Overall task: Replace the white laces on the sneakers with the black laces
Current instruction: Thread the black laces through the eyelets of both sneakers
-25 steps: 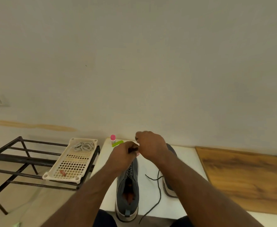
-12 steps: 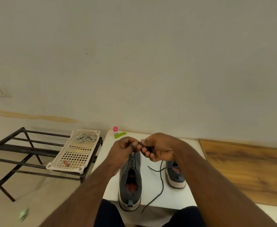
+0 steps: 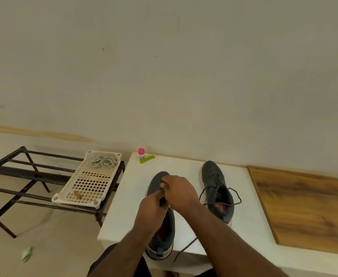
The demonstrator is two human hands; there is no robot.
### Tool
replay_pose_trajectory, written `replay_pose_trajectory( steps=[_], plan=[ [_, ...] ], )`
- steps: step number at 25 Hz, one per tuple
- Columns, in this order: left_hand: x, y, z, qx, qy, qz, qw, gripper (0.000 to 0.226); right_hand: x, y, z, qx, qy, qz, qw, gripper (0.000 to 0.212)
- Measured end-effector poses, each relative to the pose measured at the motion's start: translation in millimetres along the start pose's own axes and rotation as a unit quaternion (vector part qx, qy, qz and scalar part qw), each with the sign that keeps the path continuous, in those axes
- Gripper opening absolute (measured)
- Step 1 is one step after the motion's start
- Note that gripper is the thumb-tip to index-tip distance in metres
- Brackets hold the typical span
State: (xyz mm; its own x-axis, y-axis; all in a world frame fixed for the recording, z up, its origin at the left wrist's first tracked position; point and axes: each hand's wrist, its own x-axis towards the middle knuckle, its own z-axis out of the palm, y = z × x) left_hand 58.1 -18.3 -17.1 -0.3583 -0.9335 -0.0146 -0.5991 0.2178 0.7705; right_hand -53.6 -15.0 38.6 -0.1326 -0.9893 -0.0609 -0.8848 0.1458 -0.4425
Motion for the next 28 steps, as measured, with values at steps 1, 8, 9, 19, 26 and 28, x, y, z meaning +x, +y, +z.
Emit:
replay_pose_trajectory(
  steps=[1, 8, 9, 19, 26, 28],
  plan=[
    [1.0, -1.8, 0.0, -0.002, 0.008, -0.005, 1.0, 0.01, 2.3, 0.7, 2.2, -0.084, -0.049, -0.003, 0.995, 0.008],
    [4.2, -12.0, -2.4, -0.032, -0.022, -0.014, 0.999, 0.033, 18.3, 17.2, -7.5, 0.048, -0.284, 0.142, 0.947, 0.017],
    [5.1, -13.2, -2.6, -0.043, -0.031, -0.017, 0.998, 0.035, 17.1, 17.4, -9.2, 0.095, -0.276, 0.163, 0.942, 0.02],
    [4.3, -12.0, -2.6, -0.069, 0.023, -0.052, 0.996, 0.01, -9.5, 27.6, 9.0, 0.457, -0.057, 0.26, 0.849, 0.016],
    [1.2, -18.1, -5.4, -0.129, 0.016, -0.018, 0.991, 0.025, -32.0, 30.5, 26.2, 0.303, -0.033, 0.112, 0.946, 0.024],
    [-0.2, -18.6, -8.6, -0.112, -0.003, -0.019, 0.994, 0.02, -35.5, 25.3, 29.4, 0.277, 0.032, 0.105, 0.954, 0.018]
  ],
)
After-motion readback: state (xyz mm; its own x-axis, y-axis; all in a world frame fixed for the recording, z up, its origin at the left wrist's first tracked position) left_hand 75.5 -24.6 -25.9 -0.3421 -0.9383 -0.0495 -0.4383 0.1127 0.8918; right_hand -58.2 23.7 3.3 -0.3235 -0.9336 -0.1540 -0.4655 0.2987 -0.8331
